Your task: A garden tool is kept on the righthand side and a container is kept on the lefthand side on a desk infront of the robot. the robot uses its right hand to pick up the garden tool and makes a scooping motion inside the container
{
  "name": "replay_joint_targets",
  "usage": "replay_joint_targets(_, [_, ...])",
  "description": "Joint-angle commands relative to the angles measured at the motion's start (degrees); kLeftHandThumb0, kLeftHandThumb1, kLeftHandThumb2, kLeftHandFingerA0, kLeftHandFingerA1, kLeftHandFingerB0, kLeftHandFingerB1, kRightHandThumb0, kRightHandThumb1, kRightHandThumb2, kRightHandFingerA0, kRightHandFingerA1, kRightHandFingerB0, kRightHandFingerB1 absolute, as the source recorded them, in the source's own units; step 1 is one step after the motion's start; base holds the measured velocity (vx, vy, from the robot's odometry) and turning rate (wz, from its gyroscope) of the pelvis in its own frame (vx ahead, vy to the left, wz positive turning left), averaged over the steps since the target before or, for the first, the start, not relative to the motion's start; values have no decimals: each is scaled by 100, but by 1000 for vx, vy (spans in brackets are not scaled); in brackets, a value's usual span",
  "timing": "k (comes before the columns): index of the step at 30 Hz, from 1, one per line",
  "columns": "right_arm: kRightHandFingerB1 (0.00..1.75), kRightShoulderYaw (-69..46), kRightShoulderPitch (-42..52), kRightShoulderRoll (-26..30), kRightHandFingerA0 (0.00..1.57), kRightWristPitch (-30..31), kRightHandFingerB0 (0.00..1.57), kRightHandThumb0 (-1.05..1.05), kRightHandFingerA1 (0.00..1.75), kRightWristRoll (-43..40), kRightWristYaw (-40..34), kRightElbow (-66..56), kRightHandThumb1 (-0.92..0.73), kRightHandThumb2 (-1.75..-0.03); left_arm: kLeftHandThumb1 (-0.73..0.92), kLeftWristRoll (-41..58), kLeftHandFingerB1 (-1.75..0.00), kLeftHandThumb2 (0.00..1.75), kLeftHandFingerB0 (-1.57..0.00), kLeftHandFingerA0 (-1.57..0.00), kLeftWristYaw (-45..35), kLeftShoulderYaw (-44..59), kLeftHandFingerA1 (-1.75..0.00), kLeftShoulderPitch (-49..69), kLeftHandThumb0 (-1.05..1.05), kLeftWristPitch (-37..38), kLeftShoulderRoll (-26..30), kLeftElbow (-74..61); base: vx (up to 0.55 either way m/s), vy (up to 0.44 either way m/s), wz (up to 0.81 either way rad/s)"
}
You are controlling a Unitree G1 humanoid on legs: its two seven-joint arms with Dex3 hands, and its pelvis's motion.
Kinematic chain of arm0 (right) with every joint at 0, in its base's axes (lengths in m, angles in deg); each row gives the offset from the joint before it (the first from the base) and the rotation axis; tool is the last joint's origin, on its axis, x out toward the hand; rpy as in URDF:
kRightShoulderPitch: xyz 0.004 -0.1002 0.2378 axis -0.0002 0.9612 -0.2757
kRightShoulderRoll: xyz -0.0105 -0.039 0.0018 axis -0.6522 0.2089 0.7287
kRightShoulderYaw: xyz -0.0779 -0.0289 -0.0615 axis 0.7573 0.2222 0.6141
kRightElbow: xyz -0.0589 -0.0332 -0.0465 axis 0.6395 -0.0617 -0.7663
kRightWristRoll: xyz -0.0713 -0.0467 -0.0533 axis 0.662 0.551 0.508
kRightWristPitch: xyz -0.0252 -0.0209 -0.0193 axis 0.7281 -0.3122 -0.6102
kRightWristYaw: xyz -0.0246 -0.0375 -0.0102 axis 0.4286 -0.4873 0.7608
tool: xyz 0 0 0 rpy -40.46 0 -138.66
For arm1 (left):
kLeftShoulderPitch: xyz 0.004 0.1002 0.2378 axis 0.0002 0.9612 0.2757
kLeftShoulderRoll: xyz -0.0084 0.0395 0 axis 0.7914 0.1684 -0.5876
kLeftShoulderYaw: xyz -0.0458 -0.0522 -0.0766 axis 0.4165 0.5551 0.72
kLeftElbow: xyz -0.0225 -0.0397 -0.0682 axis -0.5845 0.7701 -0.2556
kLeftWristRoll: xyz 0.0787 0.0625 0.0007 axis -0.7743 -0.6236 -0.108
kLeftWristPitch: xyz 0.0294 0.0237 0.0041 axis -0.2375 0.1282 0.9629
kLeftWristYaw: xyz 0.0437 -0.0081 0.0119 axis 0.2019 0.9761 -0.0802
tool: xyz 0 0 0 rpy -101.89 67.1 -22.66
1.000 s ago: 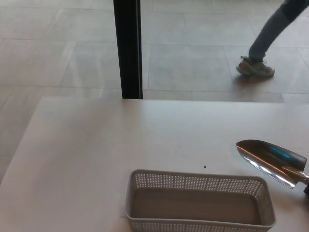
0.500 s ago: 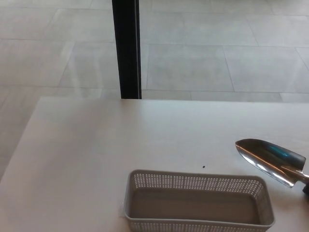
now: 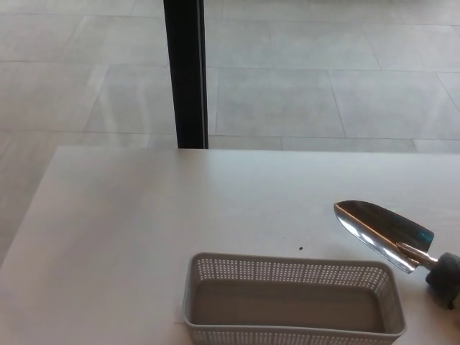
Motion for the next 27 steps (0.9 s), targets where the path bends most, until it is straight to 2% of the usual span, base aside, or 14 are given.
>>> replay_joint_targets(1, [18,730,207,-3,0,522,2,-84,24,1066,100,143,-49,-86,-14,126,-122,120,-85,-106,-170,60,-138,22,-105,74,79,-48,0,0,0])
replay_joint_targets(4, [22,928,174,1,0,700,0,-79,35,1315,6,194,-46,-85,-13,106,-120,118,-87,-109,-173,41,-135,14,-100,64,77,-63,0,0,0])
replay_joint_targets(5, [26,992,185,-3,8,739,3,-68,113,1425,-102,217,-54,-53,-13,102,-118,117,-90,-108,-166,42,-136,0,-97,52,79,-44,0,0,0])
replay_joint_targets(6, [32,1115,223,18,67,660,5,-53,117,1648,-428,285,-49,-74,-14,89,-121,117,-87,-107,-149,27,-140,-9,-98,10,89,-51,0,0,0])
replay_joint_targets(8, [37,1249,226,28,80,504,17,-32,143,1830,-838,510,-71,-64,-9,52,-114,114,-81,-94,-147,-11,-126,-9,-92,32,95,-71,0,0,0])
replay_joint_targets(9, [47,1330,250,48,80,446,51,-33,152,1961,-1093,588,-73,-66,-8,49,-114,114,-82,-97,-129,-11,-126,-4,-95,69,84,-67,0,0,0])
replay_joint_targets(11, [63,1470,282,16,81,413,71,-37,161,2172,-1600,799,-74,-67,-9,5,-118,115,-81,-96,-89,-43,-128,19,-100,157,87,-67,0,0,0])
replay_joint_targets(14, [75,1552,276,6,83,367,76,-38,165,2218,-1795,941,-75,-67,-13,35,-125,121,-84,-106,-108,-29,-142,3,-105,86,95,-81,0,0,0])
replay_joint_targets(15, [77,1559,307,-15,82,264,73,-36,169,2188,-1996,1067,-75,-65,-11,42,-115,114,-79,-94,-146,-29,-127,-8,-93,77,100,-71,0,0,0])
replay_joint_targets(18, [86,1559,348,-93,84,114,72,-36,173,2144,-2462,1302,-76,-65,-8,77,-116,115,-76,-89,-199,-10,-127,13,-97,97,105,-106,0,0,0])
replay_joint_targets(21, [91,1551,380,-107,85,-51,73,-37,171,2099,-2747,1411,-83,-64,-12,119,-116,113,-81,-97,-177,32,-127,2,-92,70,90,-100,0,0,0])
replay_joint_targets(22, [125,1530,383,-134,87,-195,69,-35,173,2075,-3020,1513,-78,-66,-10,116,-115,114,-80,-94,-193,28,-126,7,-94,82,88,-99,0,0,0])
replay_joint_targets(25, [77,1519,359,-179,91,-315,75,-30,170,2064,-3338,1576,-73,-69,-12,100,-116,114,-84,-101,-215,-5,-128,42,-95,81,101,-160,0,0,0])
replay_joint_targets(27, [73,1453,340,-172,92,-427,72,-31,171,1974,-3391,1524,-72,-72,-10,88,-112,113,-82,-95,-209,-16,-124,45,-93,76,93,-133,0,0,0])
